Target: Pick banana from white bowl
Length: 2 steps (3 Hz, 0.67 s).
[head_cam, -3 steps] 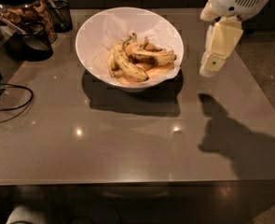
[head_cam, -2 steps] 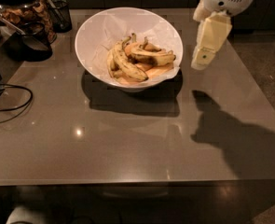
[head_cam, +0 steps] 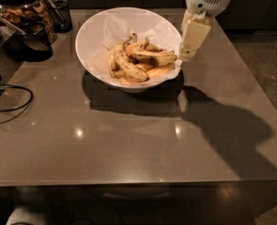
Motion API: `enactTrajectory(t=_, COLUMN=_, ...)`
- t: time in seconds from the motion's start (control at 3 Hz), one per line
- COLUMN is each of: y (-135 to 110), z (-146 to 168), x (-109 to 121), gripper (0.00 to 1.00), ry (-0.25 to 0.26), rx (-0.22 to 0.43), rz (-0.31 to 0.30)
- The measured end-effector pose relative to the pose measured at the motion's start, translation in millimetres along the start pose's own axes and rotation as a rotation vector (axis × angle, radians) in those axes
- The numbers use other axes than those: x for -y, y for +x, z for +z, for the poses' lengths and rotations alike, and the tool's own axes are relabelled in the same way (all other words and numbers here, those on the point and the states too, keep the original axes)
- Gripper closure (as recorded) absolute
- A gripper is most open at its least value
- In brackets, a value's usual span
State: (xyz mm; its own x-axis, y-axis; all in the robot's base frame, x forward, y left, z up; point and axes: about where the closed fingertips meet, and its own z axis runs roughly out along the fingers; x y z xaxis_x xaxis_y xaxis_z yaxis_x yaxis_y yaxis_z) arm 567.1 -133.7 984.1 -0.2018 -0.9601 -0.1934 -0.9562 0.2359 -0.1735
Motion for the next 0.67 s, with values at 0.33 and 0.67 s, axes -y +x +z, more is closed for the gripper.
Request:
enactTrajectory(t=0.33, y=-13, z=14, x=12, gripper=0.49, ry=-0.011, rx=-0.010, rz=0.000)
enactTrajectory(t=0.67, y=-29, z=24, x=16, gripper=0.54, ry=-0.022, rx=-0.018, rz=-0.013)
